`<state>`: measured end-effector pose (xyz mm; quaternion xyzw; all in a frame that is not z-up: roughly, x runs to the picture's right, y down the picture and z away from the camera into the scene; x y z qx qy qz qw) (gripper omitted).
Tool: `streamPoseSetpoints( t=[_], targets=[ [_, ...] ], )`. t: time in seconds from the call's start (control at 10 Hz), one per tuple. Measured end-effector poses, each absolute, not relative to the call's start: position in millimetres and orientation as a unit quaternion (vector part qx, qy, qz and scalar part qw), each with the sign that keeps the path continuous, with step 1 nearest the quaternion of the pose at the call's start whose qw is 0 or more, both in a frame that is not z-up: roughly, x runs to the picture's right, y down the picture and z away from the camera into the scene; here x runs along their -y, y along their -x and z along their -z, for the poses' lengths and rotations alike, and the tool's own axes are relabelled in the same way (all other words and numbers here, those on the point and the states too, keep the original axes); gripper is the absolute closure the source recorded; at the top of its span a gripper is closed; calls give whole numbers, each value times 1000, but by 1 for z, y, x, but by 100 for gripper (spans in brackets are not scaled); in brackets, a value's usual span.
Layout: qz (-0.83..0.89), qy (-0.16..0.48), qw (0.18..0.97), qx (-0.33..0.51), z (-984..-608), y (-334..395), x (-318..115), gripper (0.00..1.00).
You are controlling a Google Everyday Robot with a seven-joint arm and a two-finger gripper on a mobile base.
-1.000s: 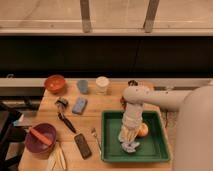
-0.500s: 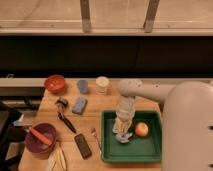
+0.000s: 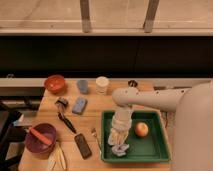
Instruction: Wipe tray with towel
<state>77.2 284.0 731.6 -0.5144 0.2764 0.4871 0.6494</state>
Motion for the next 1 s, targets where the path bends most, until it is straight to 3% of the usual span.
streamPoseSetpoints(
  t=[0.3, 1.0],
  targets=[
    [-500, 505, 640, -291, -732, -90, -288, 100],
    [-498, 488, 654, -293, -790, -108, -227, 100]
  ],
)
